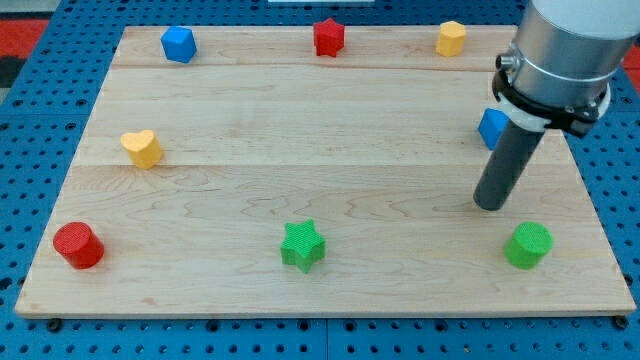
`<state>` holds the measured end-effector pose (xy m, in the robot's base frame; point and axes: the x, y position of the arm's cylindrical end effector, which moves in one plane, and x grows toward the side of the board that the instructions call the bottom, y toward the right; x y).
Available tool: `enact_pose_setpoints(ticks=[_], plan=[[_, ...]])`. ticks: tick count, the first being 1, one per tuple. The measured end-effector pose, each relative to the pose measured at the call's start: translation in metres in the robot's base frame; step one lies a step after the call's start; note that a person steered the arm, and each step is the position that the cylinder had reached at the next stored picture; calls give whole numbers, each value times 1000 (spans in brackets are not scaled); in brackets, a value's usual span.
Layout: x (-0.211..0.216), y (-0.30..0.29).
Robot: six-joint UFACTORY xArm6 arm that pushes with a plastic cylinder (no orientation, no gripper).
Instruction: Move the red star towards the green star
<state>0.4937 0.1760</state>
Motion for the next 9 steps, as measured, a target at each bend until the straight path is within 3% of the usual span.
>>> enact_pose_setpoints(ticks=[2,4,9], plan=[[-32,3],[-9,27],[-13,6]])
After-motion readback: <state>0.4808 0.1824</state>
